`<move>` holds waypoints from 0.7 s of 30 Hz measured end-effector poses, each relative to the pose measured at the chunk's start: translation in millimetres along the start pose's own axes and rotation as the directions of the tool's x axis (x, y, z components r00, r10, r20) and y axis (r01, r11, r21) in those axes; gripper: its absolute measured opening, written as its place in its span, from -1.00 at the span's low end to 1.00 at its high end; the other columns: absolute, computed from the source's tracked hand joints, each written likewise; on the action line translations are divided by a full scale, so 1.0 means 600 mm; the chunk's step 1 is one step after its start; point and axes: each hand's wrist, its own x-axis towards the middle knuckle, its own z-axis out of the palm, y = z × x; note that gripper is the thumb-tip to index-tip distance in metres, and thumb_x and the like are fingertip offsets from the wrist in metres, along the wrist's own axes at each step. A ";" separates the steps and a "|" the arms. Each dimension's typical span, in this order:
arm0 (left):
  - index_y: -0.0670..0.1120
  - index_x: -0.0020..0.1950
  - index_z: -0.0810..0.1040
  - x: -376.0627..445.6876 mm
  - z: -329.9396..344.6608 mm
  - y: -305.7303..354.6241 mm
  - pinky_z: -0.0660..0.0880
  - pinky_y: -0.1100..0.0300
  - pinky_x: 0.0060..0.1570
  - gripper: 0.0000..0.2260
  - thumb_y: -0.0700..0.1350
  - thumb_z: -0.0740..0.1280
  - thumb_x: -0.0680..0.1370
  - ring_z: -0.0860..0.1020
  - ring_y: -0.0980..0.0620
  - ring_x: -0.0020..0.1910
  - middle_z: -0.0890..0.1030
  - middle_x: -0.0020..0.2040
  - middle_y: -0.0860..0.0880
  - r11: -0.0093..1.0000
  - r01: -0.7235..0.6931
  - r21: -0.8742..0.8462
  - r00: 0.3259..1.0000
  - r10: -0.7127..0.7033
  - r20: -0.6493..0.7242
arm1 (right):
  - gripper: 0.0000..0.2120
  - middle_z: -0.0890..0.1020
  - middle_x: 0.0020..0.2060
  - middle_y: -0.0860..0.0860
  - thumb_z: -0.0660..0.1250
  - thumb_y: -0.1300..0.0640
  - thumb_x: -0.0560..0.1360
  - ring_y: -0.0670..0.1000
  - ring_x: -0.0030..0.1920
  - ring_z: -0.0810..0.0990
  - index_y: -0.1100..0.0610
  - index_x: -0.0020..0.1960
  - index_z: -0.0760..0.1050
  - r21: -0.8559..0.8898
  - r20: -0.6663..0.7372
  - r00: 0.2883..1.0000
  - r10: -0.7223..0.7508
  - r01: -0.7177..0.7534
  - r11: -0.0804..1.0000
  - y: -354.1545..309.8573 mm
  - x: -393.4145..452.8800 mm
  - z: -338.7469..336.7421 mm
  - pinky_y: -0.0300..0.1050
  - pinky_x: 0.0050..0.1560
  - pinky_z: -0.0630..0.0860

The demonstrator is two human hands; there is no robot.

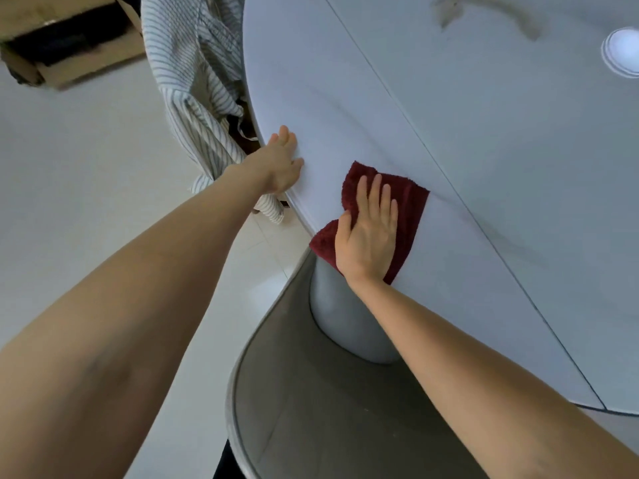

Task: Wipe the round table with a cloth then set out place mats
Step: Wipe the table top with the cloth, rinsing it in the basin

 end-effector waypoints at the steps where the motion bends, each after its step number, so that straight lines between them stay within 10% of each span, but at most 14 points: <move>1: -0.22 0.57 -0.08 0.002 -0.004 -0.005 -0.03 0.06 0.50 -0.50 -0.03 -0.05 0.69 -0.04 -0.10 0.56 -0.13 0.58 -0.15 1.000 -0.012 0.019 1.000 0.012 0.002 | -0.39 0.16 0.54 0.11 -0.12 -0.01 0.54 0.09 0.54 0.10 0.14 0.56 0.14 -0.010 -0.011 0.999 0.051 -0.051 0.999 -0.014 0.000 0.005 0.01 0.55 -0.04; 5: -0.30 0.26 0.39 0.023 -0.030 -0.033 0.34 -0.05 0.20 -0.63 -0.08 -0.04 0.68 0.41 -0.29 0.26 0.40 0.32 -0.30 0.994 -0.075 0.074 0.982 0.087 -0.169 | -0.38 0.12 0.54 0.14 -0.15 -0.03 0.55 0.11 0.55 0.07 0.17 0.56 0.09 -0.028 -0.051 0.984 0.170 -0.171 0.985 -0.056 0.012 0.023 0.02 0.55 -0.05; 10: -0.27 0.55 -0.10 0.076 -0.062 -0.094 -0.10 0.07 0.50 -0.47 -0.07 0.02 0.68 -0.13 -0.16 0.55 -0.14 0.57 -0.22 0.997 -0.080 0.010 0.983 0.081 -0.166 | -0.37 0.08 0.55 0.14 -0.19 -0.04 0.55 0.10 0.56 0.03 0.17 0.57 0.04 -0.015 -0.104 0.959 0.264 -0.267 0.964 -0.105 0.060 0.040 0.00 0.55 -0.07; 21: -0.14 0.59 -0.08 0.119 -0.103 -0.167 -0.09 0.16 0.48 -0.52 -0.13 -0.02 0.69 -0.13 -0.05 0.56 -0.15 0.58 -0.07 0.951 -0.308 -0.015 0.951 0.307 -0.036 | -0.43 0.35 0.46 -0.04 -0.14 0.01 0.53 -0.04 0.50 0.22 0.04 0.43 0.40 0.295 -0.060 0.998 0.030 -0.011 0.955 -0.186 0.205 0.063 -0.29 0.47 0.00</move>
